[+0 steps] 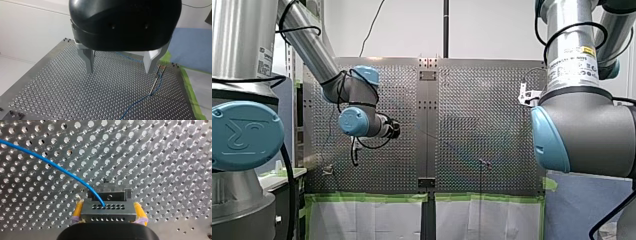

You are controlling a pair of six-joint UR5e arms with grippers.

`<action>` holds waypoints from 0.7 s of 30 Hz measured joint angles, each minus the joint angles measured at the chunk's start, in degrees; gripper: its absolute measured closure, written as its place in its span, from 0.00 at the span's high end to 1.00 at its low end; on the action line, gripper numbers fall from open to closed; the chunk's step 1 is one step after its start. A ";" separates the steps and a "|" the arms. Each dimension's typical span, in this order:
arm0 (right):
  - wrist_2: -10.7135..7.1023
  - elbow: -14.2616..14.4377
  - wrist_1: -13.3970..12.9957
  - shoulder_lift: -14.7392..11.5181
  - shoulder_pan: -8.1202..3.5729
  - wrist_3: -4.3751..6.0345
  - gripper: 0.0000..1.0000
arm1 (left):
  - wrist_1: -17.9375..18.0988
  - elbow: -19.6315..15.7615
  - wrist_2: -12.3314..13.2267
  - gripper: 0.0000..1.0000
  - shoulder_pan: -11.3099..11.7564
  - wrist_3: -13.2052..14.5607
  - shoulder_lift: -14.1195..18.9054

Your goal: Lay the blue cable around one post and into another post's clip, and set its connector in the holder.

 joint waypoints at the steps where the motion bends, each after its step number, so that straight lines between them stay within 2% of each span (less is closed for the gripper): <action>1: -0.03 -0.08 -0.03 0.00 0.05 0.10 0.00 | 0.03 0.00 0.00 1.00 0.03 0.00 -0.01; 21: 0.05 -0.46 0.23 0.84 0.27 1.07 0.00 | -0.08 -0.02 0.00 1.00 0.20 0.16 -0.02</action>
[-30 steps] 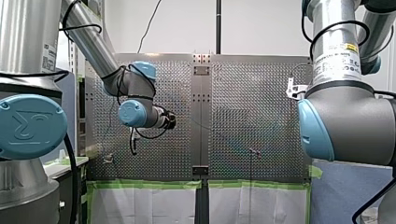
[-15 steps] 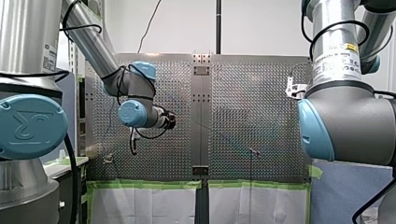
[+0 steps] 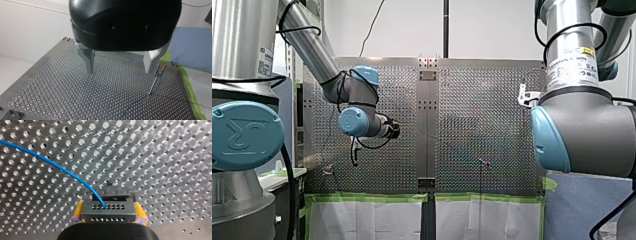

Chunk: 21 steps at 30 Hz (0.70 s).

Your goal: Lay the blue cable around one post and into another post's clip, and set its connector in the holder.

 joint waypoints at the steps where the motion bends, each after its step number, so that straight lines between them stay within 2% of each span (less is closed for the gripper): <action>1: -0.02 -0.04 -0.02 0.17 0.06 -0.05 0.00 | 0.02 0.00 0.00 1.00 0.00 0.02 0.00; 13: -0.52 -0.84 -0.48 0.52 0.66 -0.05 0.00 | 0.07 0.00 -0.05 1.00 0.16 0.11 -0.02; 21: -0.63 -1.36 -0.44 0.59 0.65 0.24 0.00 | 0.02 0.00 -0.02 1.00 0.18 0.17 -0.01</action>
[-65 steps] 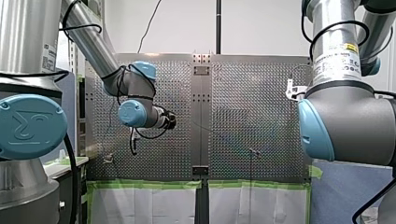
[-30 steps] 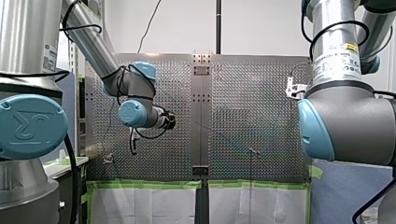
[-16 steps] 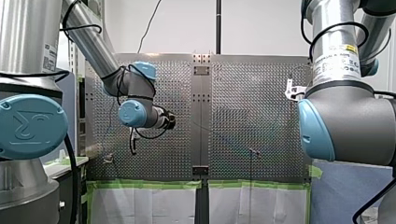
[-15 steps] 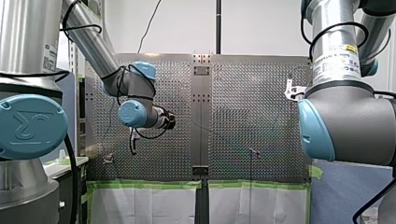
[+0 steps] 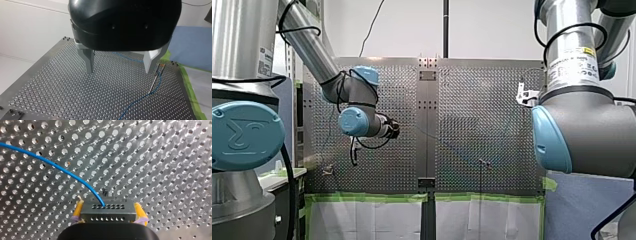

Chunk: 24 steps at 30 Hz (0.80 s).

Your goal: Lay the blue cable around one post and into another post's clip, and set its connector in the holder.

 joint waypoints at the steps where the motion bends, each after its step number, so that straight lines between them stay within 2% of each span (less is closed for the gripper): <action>1: 0.00 0.00 -0.05 0.01 -0.03 0.10 0.00 | -0.01 -0.01 0.01 1.00 0.00 0.01 0.00; 10: 0.03 -0.05 -0.26 0.13 -0.67 0.33 0.00 | 0.03 -0.02 0.02 1.00 0.00 0.02 0.00; 18: 0.16 -0.05 -0.22 0.17 -0.66 0.28 0.00 | 0.13 -0.05 0.02 1.00 0.00 0.02 -0.02; 21: 0.16 0.03 0.62 0.20 -0.34 -0.54 0.00 | 0.15 -0.05 -0.02 1.00 0.01 0.02 -0.03; 24: 0.39 0.05 1.88 0.26 -0.18 -2.00 0.00 | 0.15 -0.04 -0.02 1.00 0.09 0.02 -0.02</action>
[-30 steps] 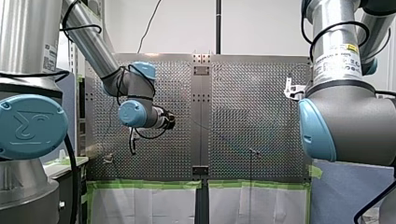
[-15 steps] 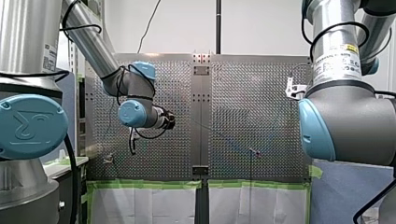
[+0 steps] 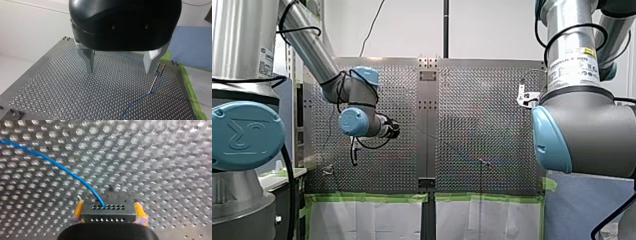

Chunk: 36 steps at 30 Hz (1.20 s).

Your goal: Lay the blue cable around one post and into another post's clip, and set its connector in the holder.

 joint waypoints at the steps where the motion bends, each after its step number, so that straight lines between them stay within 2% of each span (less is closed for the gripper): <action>1: 0.27 0.00 0.47 0.01 0.04 -0.68 0.00 | 0.01 0.00 0.00 1.00 0.03 0.00 0.00; 7: 2.85 0.52 3.33 -0.04 0.13 -3.88 0.00 | 0.01 -0.01 -0.01 1.00 0.14 0.00 -0.03; 10: 4.00 0.99 4.13 -0.06 0.25 -4.94 0.00 | -0.08 -0.02 -0.02 1.00 0.15 0.00 -0.04; 13: 4.40 1.38 4.37 -0.06 0.45 -5.62 0.00 | -0.10 -0.03 -0.03 1.00 0.16 0.00 -0.05; 24: 4.09 1.53 4.67 -1.08 1.34 -6.21 0.00 | 0.01 -0.02 0.00 1.00 0.24 0.00 -0.05; 32: 4.03 1.63 4.96 -2.19 2.00 -6.01 0.00 | -0.07 -0.02 0.00 1.00 0.26 0.00 -0.02; 36: 3.86 1.65 4.65 -2.17 1.92 -5.44 0.00 | -0.09 -0.02 0.02 1.00 0.31 0.00 -0.04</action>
